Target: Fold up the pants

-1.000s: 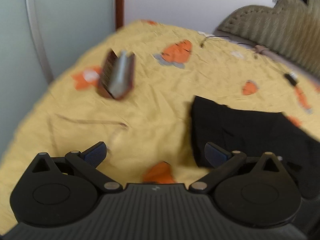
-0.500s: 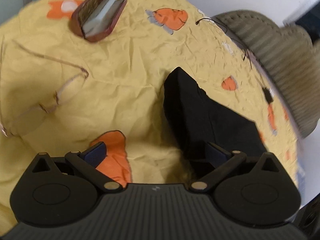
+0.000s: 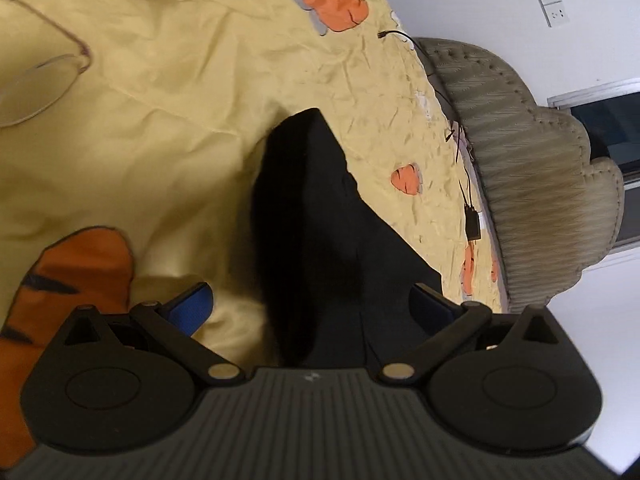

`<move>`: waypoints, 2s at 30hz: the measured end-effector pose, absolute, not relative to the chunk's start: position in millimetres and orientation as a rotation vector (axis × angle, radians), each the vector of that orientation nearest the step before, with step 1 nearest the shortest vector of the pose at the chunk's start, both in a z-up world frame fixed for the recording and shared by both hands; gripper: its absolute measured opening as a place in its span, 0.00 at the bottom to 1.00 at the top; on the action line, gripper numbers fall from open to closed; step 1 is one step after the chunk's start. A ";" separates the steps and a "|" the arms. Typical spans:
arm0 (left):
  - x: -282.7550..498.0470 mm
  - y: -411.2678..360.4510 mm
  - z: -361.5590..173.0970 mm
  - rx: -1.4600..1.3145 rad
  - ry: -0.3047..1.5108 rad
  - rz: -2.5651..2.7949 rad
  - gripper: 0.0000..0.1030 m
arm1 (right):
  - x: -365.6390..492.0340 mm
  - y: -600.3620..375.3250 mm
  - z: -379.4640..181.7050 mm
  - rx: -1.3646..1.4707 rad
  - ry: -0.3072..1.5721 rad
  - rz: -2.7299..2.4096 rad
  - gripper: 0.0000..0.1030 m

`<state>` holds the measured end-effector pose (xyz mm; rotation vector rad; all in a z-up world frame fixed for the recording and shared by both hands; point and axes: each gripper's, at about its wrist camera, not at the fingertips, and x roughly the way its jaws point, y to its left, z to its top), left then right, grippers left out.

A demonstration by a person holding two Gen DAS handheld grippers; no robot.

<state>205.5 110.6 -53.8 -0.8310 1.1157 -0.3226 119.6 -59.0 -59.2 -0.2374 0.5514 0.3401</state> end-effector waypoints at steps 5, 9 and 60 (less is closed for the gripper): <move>208.6 98.5 -52.1 -0.742 1.134 -0.342 0.25 | 119.0 -60.6 -60.5 -0.230 0.562 0.347 0.10; 206.7 99.1 -51.0 -0.735 1.130 -0.328 0.15 | 115.2 -62.8 -64.0 -0.225 0.586 0.356 0.10; 152.2 -31.5 90.8 -0.265 0.851 -0.451 0.13 | 55.2 -133.3 -53.9 -0.238 0.453 0.146 0.12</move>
